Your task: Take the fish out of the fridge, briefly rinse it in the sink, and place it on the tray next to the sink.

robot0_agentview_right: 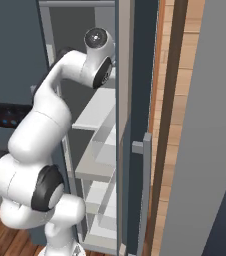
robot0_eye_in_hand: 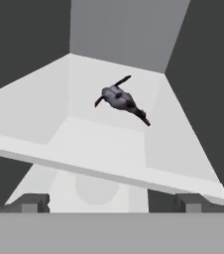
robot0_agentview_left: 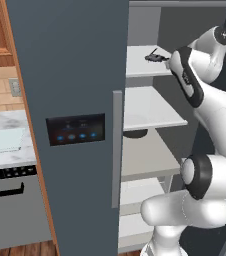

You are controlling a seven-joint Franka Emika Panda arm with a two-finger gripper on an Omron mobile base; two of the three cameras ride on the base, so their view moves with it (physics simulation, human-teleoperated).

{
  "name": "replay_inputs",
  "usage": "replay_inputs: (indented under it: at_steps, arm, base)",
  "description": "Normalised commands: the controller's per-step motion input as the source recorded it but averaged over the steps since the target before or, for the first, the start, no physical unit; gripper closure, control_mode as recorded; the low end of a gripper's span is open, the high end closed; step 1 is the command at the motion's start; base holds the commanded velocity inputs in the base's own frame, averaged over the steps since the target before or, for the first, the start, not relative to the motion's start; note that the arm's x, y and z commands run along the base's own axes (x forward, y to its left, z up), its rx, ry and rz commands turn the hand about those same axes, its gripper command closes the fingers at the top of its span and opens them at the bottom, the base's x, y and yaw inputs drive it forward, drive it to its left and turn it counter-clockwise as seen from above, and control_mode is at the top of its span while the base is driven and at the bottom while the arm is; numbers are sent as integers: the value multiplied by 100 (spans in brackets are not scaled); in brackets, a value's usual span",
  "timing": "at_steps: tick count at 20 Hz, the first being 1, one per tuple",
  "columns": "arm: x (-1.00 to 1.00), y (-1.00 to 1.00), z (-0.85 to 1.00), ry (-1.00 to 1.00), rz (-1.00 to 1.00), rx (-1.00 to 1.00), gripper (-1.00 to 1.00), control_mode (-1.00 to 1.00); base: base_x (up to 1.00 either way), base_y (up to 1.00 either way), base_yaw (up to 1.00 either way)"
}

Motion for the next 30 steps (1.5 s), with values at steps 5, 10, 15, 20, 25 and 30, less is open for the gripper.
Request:
replay_inputs:
  at_steps: [5,10,15,20,25,30]
  arm:
    - [77,-2,-13,0,0,0,-100,-100]
    - [72,-2,-2,0,0,0,-100,-100]
    - [60,0,0,2,0,0,-100,-100]
    - [53,-1,-1,1,0,0,-100,-100]
    - [58,-1,-7,2,0,0,-100,-100]
    - [28,0,-18,3,0,0,-100,-100]
  base:
    - [0,0,0]
    - [0,0,0]
    - [0,0,0]
    - [0,0,0]
    - [0,0,0]
    - [0,0,0]
